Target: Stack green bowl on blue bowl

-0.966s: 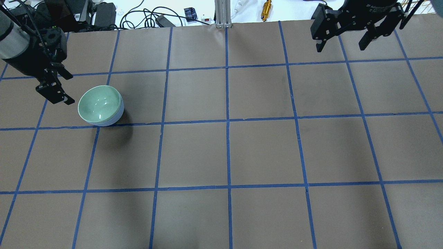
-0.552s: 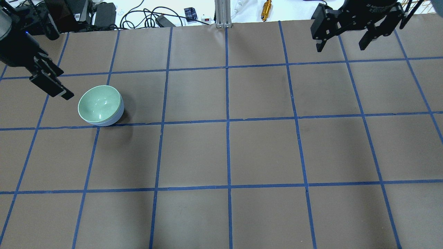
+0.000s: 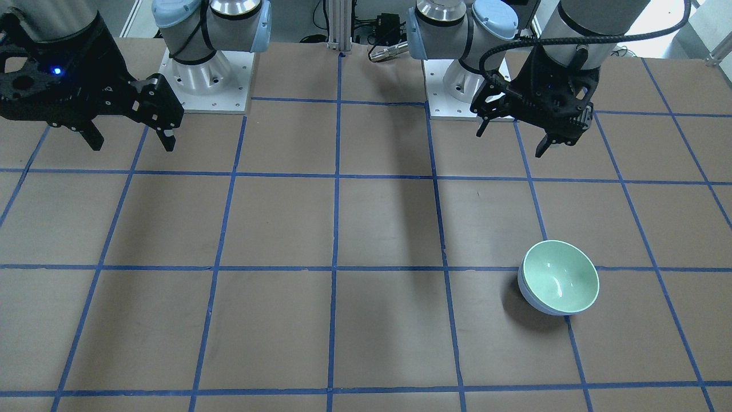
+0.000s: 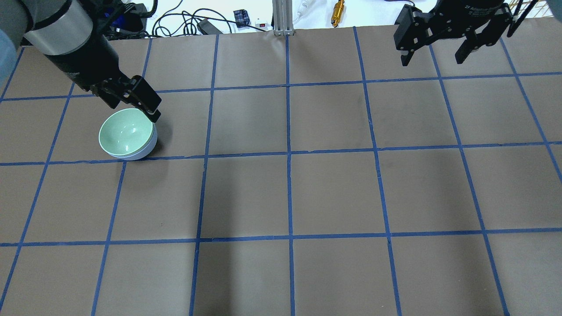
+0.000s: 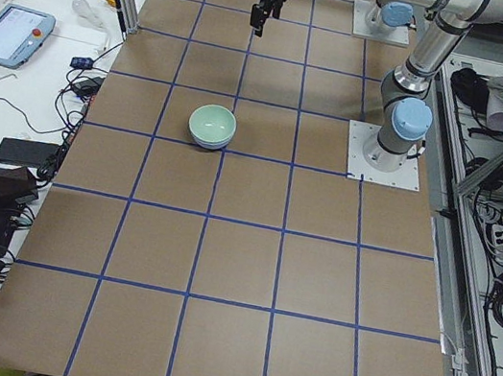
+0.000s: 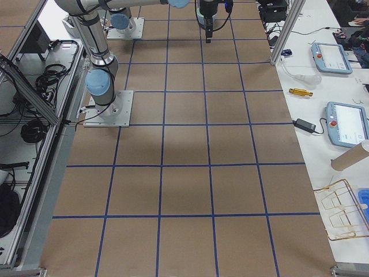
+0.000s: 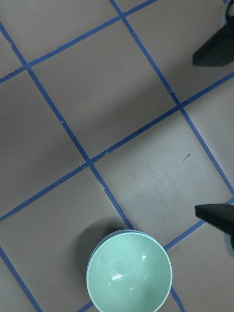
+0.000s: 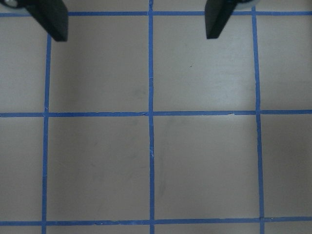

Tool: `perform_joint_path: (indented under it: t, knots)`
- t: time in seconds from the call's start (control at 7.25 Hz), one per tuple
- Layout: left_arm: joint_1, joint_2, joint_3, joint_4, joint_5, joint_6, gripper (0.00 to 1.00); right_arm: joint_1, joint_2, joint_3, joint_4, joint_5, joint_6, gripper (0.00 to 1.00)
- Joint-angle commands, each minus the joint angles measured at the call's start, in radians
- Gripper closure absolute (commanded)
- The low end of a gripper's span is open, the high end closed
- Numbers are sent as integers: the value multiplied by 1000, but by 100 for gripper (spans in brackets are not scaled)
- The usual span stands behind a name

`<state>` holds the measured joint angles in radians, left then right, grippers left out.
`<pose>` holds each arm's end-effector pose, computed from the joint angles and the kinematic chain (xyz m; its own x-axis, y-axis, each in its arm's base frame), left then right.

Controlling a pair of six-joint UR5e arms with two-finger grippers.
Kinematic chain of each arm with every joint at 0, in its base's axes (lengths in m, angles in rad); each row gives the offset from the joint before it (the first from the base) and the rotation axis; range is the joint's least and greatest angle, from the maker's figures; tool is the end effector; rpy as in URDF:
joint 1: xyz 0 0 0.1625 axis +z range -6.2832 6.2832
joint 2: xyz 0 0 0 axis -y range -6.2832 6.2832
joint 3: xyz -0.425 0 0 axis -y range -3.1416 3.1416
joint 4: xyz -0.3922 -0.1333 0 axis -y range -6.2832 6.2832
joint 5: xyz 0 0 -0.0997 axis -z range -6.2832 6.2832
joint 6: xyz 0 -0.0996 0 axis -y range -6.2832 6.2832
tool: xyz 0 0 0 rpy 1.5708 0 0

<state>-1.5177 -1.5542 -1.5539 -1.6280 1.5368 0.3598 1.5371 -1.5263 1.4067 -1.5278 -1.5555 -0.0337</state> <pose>-0.1109 -0.4888 0.4987 -0.9527 0.3011 0.0402 0.3017 0.9533 0.0102 0.1174 -0.5196 0.5422 -0.9999 -0.0011 -0.0127 -0.0001 0.9970 -0.0770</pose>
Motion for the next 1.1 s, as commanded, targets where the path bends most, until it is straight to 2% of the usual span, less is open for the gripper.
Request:
perform_joint_path:
  t: [0.0, 0.28, 0.97]
  knots:
    - [-77, -27, 6, 60, 20, -252, 0, 0, 0, 0, 0, -1, 0, 0]
    - [-93, -34, 18, 71, 46, -272, 0, 0, 0, 0, 0, 0, 0, 0]
    - [-78, -37, 28, 85, 31, -277, 0, 0, 0, 0, 0, -1, 0, 0]
